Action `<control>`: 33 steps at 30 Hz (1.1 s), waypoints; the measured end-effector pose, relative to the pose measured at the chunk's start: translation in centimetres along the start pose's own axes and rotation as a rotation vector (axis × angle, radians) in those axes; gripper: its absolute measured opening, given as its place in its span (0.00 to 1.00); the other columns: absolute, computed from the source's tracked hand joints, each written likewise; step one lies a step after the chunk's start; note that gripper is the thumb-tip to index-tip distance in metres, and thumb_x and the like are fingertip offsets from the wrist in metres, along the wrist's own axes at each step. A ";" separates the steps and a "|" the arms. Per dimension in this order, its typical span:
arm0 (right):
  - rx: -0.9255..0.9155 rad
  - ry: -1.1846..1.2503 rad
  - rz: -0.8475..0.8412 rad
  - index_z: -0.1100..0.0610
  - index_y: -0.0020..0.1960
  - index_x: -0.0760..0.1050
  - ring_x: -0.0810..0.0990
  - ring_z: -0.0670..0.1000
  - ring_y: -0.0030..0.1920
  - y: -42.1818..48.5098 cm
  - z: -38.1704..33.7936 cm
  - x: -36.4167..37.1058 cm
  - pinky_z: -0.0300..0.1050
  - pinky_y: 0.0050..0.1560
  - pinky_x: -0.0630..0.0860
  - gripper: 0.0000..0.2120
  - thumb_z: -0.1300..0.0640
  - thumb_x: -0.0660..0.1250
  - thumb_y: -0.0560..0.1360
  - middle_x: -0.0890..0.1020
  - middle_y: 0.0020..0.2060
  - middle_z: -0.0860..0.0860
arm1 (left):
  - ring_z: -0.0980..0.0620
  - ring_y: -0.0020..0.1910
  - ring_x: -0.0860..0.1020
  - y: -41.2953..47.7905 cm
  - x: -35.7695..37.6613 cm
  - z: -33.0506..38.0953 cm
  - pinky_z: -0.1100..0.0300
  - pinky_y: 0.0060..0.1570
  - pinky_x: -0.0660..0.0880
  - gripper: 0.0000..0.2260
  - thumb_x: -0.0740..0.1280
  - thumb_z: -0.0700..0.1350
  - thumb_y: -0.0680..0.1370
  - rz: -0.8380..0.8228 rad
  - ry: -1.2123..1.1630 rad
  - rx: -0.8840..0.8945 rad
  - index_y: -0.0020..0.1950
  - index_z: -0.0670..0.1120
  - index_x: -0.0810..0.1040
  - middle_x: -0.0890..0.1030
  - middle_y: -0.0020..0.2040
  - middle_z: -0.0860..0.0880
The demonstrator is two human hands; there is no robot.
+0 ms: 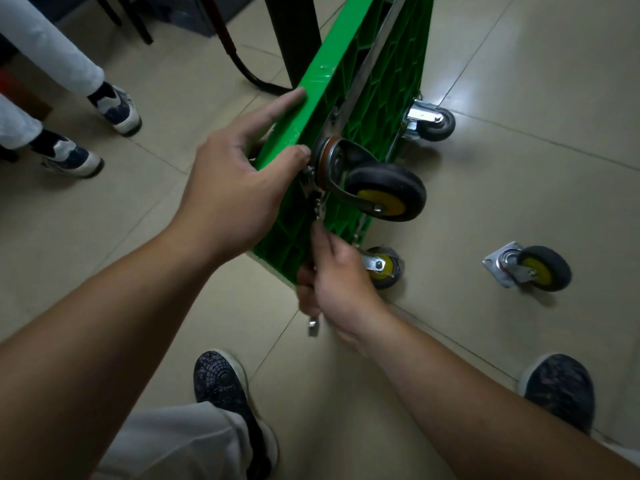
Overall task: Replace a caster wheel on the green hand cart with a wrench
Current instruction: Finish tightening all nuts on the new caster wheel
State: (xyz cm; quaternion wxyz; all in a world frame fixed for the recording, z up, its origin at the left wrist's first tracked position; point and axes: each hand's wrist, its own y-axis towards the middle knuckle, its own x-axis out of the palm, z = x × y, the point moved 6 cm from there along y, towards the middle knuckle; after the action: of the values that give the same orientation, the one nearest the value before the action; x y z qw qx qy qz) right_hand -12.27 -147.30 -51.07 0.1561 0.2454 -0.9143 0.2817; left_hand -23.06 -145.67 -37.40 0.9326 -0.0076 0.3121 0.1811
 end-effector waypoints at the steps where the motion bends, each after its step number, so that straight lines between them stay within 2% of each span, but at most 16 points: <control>1: 0.144 0.160 -0.019 0.54 0.47 0.70 0.60 0.45 0.21 -0.7 -0.4 0.9 0.37 0.21 0.58 0.17 0.44 0.53 0.85 0.63 0.24 0.47 | 0.56 0.65 0.78 0.0 0.0 0.1 0.46 0.64 0.77 0.23 0.69 0.53 0.77 0.005 0.011 0.002 0.73 0.65 0.74 0.79 0.68 0.59; 4: 0.341 0.369 -0.055 0.55 0.41 0.65 0.56 0.44 0.19 -1.6 -2.4 1.9 0.35 0.18 0.54 0.20 0.43 0.52 0.85 0.58 0.22 0.47 | 0.56 0.66 0.77 -0.2 0.0 0.3 0.46 0.65 0.77 0.24 0.68 0.55 0.76 0.011 0.017 -0.003 0.72 0.66 0.73 0.78 0.69 0.59; 6: 0.329 0.291 -0.037 0.55 0.41 0.65 0.56 0.44 0.19 -2.0 -2.5 1.6 0.35 0.19 0.54 0.20 0.43 0.52 0.85 0.58 0.22 0.47 | 0.55 0.67 0.77 -0.3 0.0 0.5 0.45 0.66 0.76 0.24 0.68 0.56 0.76 0.002 0.016 -0.002 0.72 0.67 0.73 0.78 0.69 0.58; 8: 0.166 0.046 0.041 0.55 0.43 0.69 0.60 0.46 0.21 -2.2 -1.7 0.2 0.37 0.21 0.57 0.20 0.42 0.53 0.84 0.62 0.23 0.48 | 0.53 0.66 0.78 -0.3 -0.1 0.6 0.44 0.66 0.76 0.24 0.69 0.57 0.75 -0.005 0.001 -0.008 0.71 0.68 0.73 0.78 0.69 0.57; 10: -0.134 -0.353 0.152 0.56 0.39 0.70 0.66 0.48 0.25 -1.9 -1.6 -1.8 0.42 0.26 0.63 0.22 0.42 0.54 0.84 0.67 0.25 0.48 | 0.52 0.66 0.78 -0.3 -0.1 0.6 0.43 0.65 0.76 0.24 0.69 0.57 0.75 -0.012 -0.011 -0.013 0.71 0.68 0.73 0.79 0.68 0.57; 12: -0.334 -0.566 0.175 0.59 0.38 0.71 0.68 0.46 0.29 -1.2 -1.6 -3.2 0.42 0.30 0.64 0.23 0.45 0.55 0.84 0.70 0.28 0.48 | 0.51 0.65 0.79 -0.3 0.0 0.7 0.43 0.64 0.77 0.24 0.69 0.57 0.75 -0.019 -0.006 -0.015 0.71 0.68 0.73 0.79 0.67 0.57; 14: -0.391 -0.593 0.152 0.59 0.39 0.71 0.68 0.44 0.30 -0.5 -1.3 -3.7 0.40 0.31 0.64 0.21 0.46 0.56 0.84 0.70 0.28 0.45 | 0.52 0.65 0.79 -0.3 -0.2 0.8 0.44 0.64 0.77 0.24 0.69 0.55 0.75 -0.013 -0.004 -0.013 0.72 0.67 0.74 0.79 0.67 0.57; 17: -0.349 -0.512 0.093 0.51 0.41 0.72 0.74 0.42 0.34 -0.2 0.6 -2.4 0.36 0.34 0.69 0.16 0.48 0.55 0.85 0.76 0.32 0.43 | 0.54 0.63 0.80 -0.2 -0.3 0.6 0.46 0.64 0.78 0.24 0.70 0.52 0.77 -0.011 -0.010 -0.016 0.73 0.64 0.74 0.80 0.66 0.56; 20: -0.416 -0.537 0.078 0.51 0.41 0.71 0.73 0.45 0.32 -0.6 2.7 -1.9 0.38 0.33 0.67 0.14 0.51 0.57 0.84 0.74 0.30 0.45 | 0.53 0.62 0.81 -0.1 -0.3 0.6 0.47 0.61 0.79 0.24 0.69 0.49 0.78 -0.019 -0.006 -0.011 0.74 0.62 0.74 0.80 0.66 0.56; 22: -0.491 -0.586 0.119 0.52 0.44 0.71 0.73 0.45 0.32 -0.4 3.3 -3.2 0.40 0.32 0.68 0.11 0.50 0.58 0.84 0.74 0.32 0.45 | 0.53 0.62 0.81 0.0 -0.1 0.6 0.49 0.60 0.80 0.24 0.69 0.48 0.79 -0.021 -0.008 -0.004 0.74 0.61 0.73 0.80 0.66 0.55; 26: -0.638 -0.681 0.198 0.58 0.53 0.73 0.76 0.47 0.37 1.7 1.8 -5.3 0.51 0.35 0.74 0.20 0.42 0.53 0.82 0.78 0.38 0.46 | 0.53 0.60 0.82 0.1 -0.1 0.4 0.50 0.57 0.81 0.24 0.69 0.47 0.79 -0.022 -0.026 0.000 0.75 0.59 0.74 0.80 0.66 0.53; 30: -0.728 -0.754 0.222 0.63 0.55 0.75 0.79 0.53 0.45 3.7 0.0 -5.5 0.49 0.42 0.73 0.22 0.44 0.55 0.82 0.81 0.45 0.55 | 0.52 0.61 0.82 0.1 0.1 0.3 0.51 0.58 0.81 0.24 0.69 0.46 0.79 -0.034 -0.043 -0.001 0.75 0.57 0.73 0.80 0.67 0.52; 33: -0.759 -0.773 0.165 0.62 0.58 0.76 0.78 0.52 0.51 4.6 -0.5 -5.1 0.42 0.46 0.71 0.19 0.48 0.56 0.82 0.81 0.50 0.56 | 0.53 0.61 0.82 0.1 0.0 0.3 0.52 0.59 0.81 0.24 0.69 0.45 0.80 -0.022 -0.040 0.000 0.75 0.57 0.73 0.80 0.67 0.52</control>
State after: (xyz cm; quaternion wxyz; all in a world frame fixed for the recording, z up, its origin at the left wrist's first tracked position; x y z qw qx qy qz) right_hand -10.40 -141.80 -54.87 -0.1363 0.1850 -0.9587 -0.1675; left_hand -22.90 -145.52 -37.17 0.9405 -0.0075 0.2934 0.1711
